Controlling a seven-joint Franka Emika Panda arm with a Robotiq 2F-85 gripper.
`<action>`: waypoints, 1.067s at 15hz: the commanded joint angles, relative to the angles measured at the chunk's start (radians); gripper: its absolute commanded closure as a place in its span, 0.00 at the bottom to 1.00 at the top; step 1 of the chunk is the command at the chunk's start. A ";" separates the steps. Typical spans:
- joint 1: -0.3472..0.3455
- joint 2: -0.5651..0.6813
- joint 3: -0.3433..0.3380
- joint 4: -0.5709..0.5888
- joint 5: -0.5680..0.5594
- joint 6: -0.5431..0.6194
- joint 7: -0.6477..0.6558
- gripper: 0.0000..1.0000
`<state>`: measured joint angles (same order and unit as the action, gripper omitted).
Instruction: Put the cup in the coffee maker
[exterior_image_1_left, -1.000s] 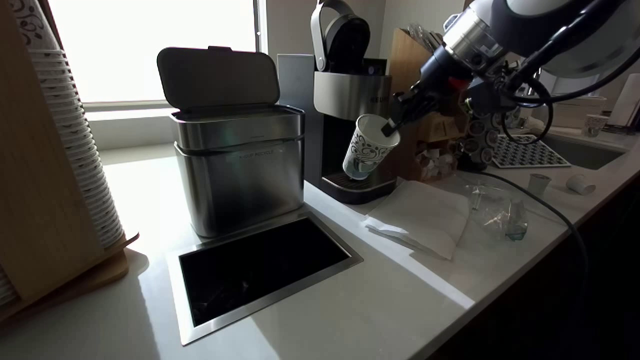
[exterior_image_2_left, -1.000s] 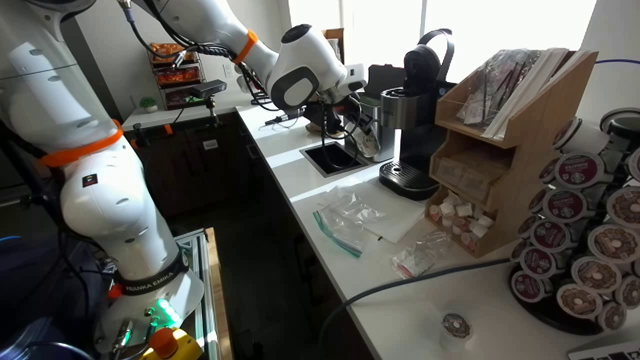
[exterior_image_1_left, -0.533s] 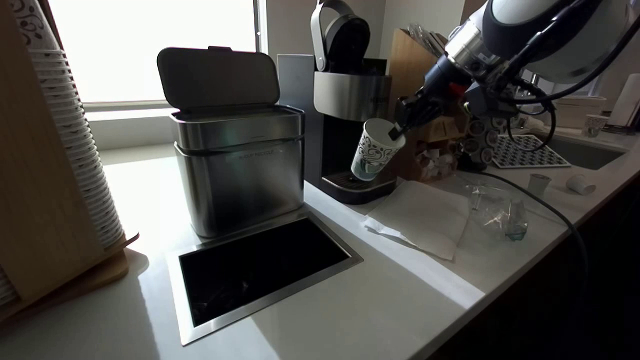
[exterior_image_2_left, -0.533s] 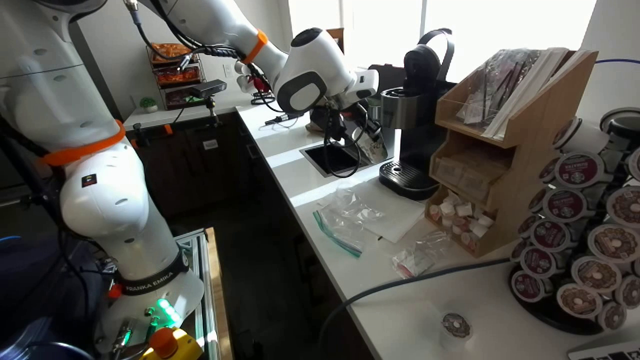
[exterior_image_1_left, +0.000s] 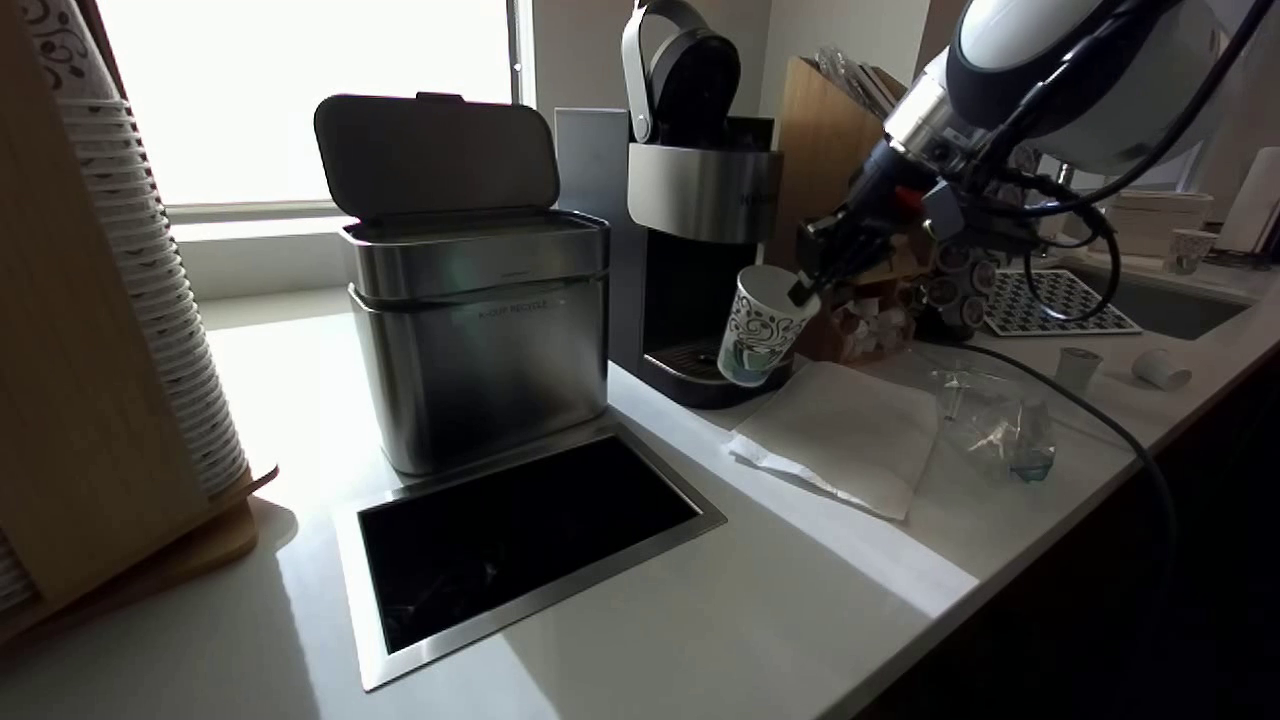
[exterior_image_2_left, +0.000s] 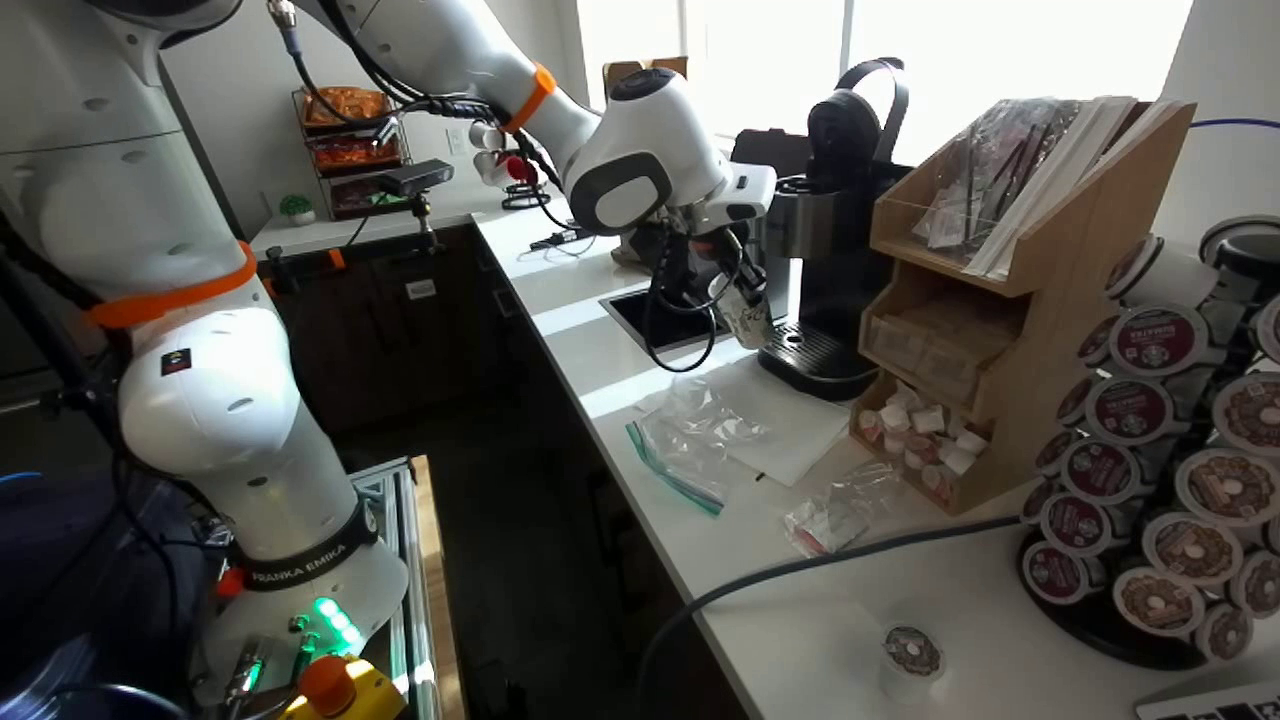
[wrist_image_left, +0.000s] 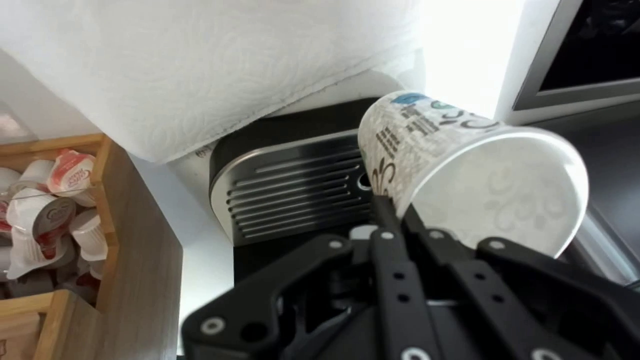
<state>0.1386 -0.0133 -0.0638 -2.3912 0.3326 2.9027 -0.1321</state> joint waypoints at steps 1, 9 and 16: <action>-0.009 0.031 -0.010 0.048 0.025 -0.047 0.037 0.99; -0.016 0.093 -0.021 0.102 0.026 -0.032 0.072 0.87; -0.016 0.121 -0.022 0.130 0.046 -0.024 0.088 0.96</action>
<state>0.1242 0.0875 -0.0844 -2.2819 0.3679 2.8945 -0.0622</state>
